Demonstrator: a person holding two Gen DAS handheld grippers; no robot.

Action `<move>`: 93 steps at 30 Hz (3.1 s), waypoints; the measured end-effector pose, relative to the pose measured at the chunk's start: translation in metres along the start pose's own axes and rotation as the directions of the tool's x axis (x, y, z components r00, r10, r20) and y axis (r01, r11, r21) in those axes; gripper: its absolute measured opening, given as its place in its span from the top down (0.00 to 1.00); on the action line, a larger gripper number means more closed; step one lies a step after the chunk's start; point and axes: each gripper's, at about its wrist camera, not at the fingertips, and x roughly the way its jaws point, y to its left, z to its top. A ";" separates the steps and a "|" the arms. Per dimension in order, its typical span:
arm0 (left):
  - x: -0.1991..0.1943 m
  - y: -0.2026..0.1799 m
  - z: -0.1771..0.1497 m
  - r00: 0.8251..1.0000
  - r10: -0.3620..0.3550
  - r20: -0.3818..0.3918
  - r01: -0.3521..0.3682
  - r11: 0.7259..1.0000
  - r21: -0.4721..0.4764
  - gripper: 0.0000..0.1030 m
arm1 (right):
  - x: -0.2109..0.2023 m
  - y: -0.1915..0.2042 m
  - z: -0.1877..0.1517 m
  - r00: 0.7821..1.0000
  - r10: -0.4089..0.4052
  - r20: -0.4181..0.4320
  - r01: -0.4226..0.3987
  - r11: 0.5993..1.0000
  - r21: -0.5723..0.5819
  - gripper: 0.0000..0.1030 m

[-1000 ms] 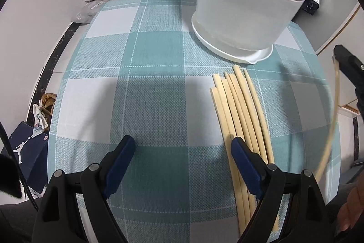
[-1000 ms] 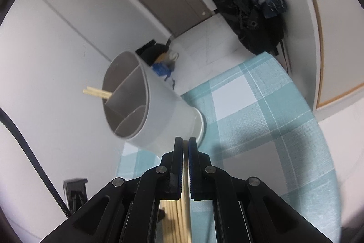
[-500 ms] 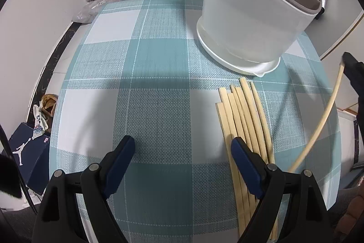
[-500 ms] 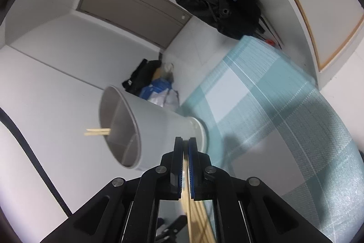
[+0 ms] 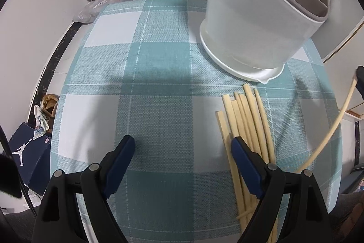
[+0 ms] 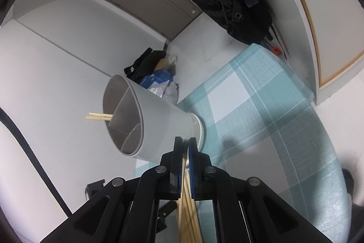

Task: Organize utensils
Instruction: 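Lift the chopstick with the right gripper while the left gripper grasps another chopstick, then carry both held chopsticks above the white utensil holder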

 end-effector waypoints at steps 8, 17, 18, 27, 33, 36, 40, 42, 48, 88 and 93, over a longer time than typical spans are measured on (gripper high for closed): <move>0.003 -0.001 0.007 0.999 0.034 0.012 -0.034 0.999 -0.012 0.28 | -0.016 -0.002 0.010 1.000 0.005 0.026 -0.005 1.000 0.011 0.96; 0.002 -0.005 0.014 0.996 0.062 0.059 -0.059 0.997 -0.060 0.62 | -0.026 -0.003 0.015 0.999 0.002 0.046 -0.002 1.000 -0.007 0.96; 0.002 -0.006 0.013 0.996 0.061 0.062 -0.057 0.997 -0.061 0.71 | -0.028 -0.003 0.015 0.999 0.003 0.048 -0.002 1.000 -0.009 0.96; 0.004 -0.003 0.019 0.995 -0.019 0.099 0.031 0.993 -0.115 0.97 | -0.033 0.004 0.017 0.998 0.012 0.059 -0.010 1.000 -0.028 0.96; -0.015 0.008 0.020 0.981 -0.085 0.172 0.114 0.979 -0.167 0.97 | -0.036 0.019 0.017 0.997 0.016 0.079 -0.010 0.997 -0.077 0.96; -0.038 0.012 0.016 0.960 -0.116 0.256 0.162 0.973 -0.167 0.97 | -0.039 0.032 0.014 0.995 0.023 0.096 -0.011 0.991 -0.130 0.96; -0.077 0.013 0.010 0.903 -0.169 0.394 0.231 0.966 -0.115 0.97 | -0.041 0.056 0.004 0.992 0.027 0.121 0.002 0.971 -0.241 0.96; -0.095 0.014 0.007 0.876 -0.194 0.442 0.255 0.964 -0.082 0.97 | -0.043 0.067 -0.002 0.991 0.029 0.133 0.012 0.955 -0.296 0.96; -0.126 0.018 0.003 0.838 -0.233 0.493 0.290 0.956 -0.041 0.97 | -0.043 0.097 -0.021 0.988 0.036 0.152 0.035 0.895 -0.444 0.96; -0.214 0.000 0.040 0.786 -0.420 0.454 0.395 0.906 0.155 0.98 | -0.068 0.145 0.006 0.969 0.111 0.223 0.032 0.833 -0.553 0.97; -0.229 0.000 0.071 0.759 -0.435 0.485 0.411 0.897 0.161 0.98 | -0.072 0.172 0.041 0.963 0.129 0.237 0.037 0.807 -0.589 0.97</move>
